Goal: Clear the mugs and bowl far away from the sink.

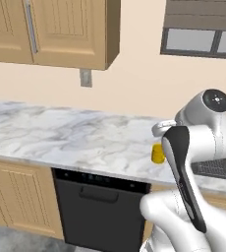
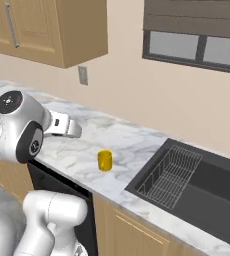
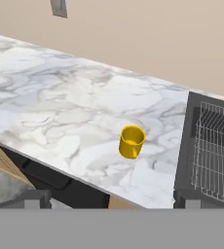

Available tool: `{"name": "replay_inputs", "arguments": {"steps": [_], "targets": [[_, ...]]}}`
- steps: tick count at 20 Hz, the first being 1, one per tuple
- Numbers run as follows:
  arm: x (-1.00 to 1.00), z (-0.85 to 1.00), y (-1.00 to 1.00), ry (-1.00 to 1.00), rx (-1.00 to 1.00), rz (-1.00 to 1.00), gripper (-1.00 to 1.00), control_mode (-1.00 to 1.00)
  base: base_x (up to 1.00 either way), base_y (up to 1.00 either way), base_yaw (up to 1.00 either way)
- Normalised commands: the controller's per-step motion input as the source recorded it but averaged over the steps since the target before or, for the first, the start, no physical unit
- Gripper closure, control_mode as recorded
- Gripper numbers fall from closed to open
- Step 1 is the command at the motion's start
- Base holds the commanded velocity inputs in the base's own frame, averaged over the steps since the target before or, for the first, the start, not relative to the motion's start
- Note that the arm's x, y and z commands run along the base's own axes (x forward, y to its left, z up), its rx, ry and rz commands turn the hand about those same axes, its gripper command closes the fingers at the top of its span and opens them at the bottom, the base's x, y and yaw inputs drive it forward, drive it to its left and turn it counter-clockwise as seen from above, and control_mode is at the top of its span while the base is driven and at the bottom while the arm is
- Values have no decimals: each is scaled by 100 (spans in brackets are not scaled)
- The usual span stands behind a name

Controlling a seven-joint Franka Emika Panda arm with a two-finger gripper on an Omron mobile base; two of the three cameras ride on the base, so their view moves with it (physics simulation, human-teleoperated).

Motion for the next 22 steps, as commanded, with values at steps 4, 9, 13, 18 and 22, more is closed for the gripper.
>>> {"name": "replay_inputs", "arguments": {"steps": [4, 9, 13, 18, 22], "targets": [[0, 0, 0, 0, 0, 0, -100, 100, 0, 1, 13], [0, 0, 0, 0, 0, 0, -100, 100, 4, -21, -4], [0, 0, 0, 0, 0, 0, -100, 100, 10, -2, -21], [0, 0, 0, 0, 0, 0, -100, 100, 10, -1, -18], [0, 0, 0, 0, 0, 0, -100, 100, 9, 0, -13]]}}
